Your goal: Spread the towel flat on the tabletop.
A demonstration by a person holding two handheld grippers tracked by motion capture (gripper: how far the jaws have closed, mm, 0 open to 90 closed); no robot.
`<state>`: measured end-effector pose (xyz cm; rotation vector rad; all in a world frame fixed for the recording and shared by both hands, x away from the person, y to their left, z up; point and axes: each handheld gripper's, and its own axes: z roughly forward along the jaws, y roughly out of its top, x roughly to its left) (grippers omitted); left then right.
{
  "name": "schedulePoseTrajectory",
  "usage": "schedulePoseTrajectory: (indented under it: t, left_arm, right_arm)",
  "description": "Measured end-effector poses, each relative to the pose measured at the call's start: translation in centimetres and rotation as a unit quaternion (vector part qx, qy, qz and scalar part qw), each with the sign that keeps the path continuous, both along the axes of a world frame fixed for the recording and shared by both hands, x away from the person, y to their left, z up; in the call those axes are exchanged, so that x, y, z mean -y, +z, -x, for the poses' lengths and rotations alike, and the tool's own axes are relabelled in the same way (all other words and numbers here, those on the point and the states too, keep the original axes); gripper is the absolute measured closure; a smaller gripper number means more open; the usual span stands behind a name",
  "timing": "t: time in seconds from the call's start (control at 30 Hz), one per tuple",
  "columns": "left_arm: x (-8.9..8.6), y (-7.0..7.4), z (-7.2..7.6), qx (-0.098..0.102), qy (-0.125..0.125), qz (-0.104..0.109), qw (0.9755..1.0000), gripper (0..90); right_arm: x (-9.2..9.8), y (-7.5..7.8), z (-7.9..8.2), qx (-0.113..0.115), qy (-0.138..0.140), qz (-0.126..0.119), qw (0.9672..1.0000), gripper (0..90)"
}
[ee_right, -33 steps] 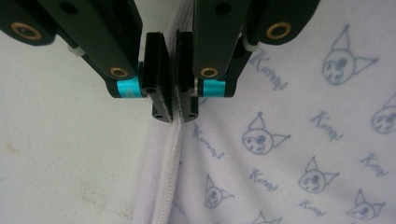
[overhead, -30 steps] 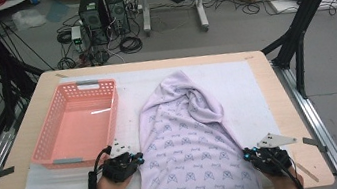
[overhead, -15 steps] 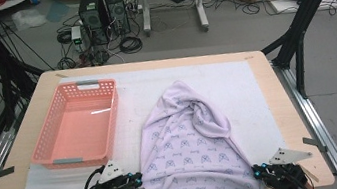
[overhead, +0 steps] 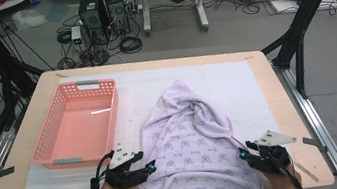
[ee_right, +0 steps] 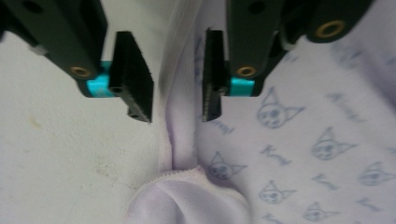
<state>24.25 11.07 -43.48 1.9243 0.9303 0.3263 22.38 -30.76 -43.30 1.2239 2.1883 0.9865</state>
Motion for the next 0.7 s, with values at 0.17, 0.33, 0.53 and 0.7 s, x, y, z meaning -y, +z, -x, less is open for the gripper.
schedulePoseTrajectory:
  t: [0.17,0.33,0.53,0.7]
  left_arm:
    - [0.8,0.1,-1.2,-0.004,0.006,-0.004,1.0,45.1]
    - [0.6,0.1,-1.5,-0.003,0.015,0.001,0.9999,44.9]
    - [0.7,0.0,-2.3,-0.004,0.02,0.01,0.9997,44.3]
    - [1.6,0.2,-4.3,-0.008,0.025,0.024,0.9994,43.8]
  right_arm:
    - [0.3,-1.1,-1.6,-0.027,0.005,0.01,0.9996,84.3]
    - [1.6,-0.5,-0.2,-0.038,-0.011,0.052,0.9978,85.5]
    - [3.9,0.3,-0.1,-0.026,-0.054,-0.053,0.9968,58.0]
    - [2.9,2.1,-3.3,-0.009,-0.046,-0.096,0.9942,53.8]
